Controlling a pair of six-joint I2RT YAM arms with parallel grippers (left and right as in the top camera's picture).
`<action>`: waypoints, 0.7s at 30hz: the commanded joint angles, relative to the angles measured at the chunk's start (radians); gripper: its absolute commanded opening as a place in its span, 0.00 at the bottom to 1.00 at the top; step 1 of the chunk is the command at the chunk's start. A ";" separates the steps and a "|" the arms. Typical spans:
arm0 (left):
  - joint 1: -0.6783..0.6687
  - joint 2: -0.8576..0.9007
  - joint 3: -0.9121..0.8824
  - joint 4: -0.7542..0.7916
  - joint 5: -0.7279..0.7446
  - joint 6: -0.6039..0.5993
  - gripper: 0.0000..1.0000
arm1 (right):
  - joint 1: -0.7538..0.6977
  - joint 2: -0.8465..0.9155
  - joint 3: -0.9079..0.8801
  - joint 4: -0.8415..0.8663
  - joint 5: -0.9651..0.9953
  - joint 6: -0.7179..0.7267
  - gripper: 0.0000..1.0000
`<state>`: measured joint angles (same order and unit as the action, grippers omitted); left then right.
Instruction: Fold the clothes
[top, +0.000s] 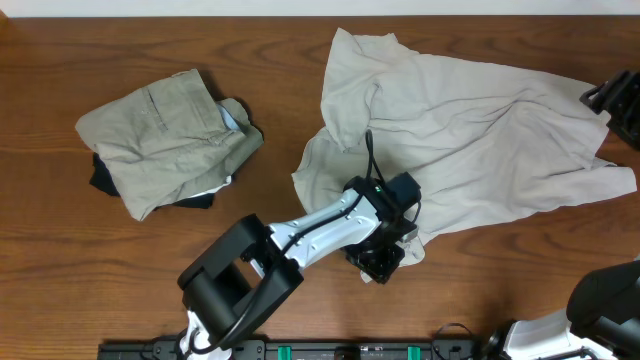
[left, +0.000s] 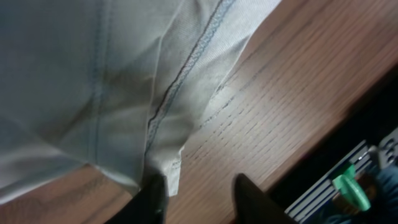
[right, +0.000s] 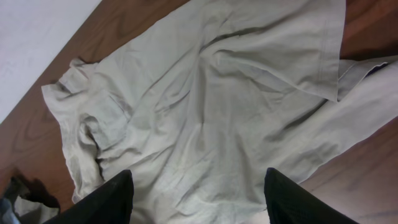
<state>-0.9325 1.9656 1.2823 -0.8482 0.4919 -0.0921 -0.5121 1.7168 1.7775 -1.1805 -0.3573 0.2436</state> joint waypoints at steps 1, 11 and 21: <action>0.000 0.010 -0.010 -0.006 0.013 0.004 0.28 | -0.005 0.006 -0.005 -0.002 0.009 -0.017 0.66; 0.012 0.006 -0.003 -0.092 -0.043 -0.017 0.19 | -0.006 0.006 -0.005 -0.005 -0.025 -0.017 0.65; 0.164 -0.098 0.006 -0.152 -0.367 -0.098 0.48 | -0.005 0.005 -0.005 -0.013 -0.025 -0.017 0.65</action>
<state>-0.8200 1.9236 1.2819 -1.0164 0.2028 -0.1490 -0.5121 1.7168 1.7775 -1.1889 -0.3698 0.2436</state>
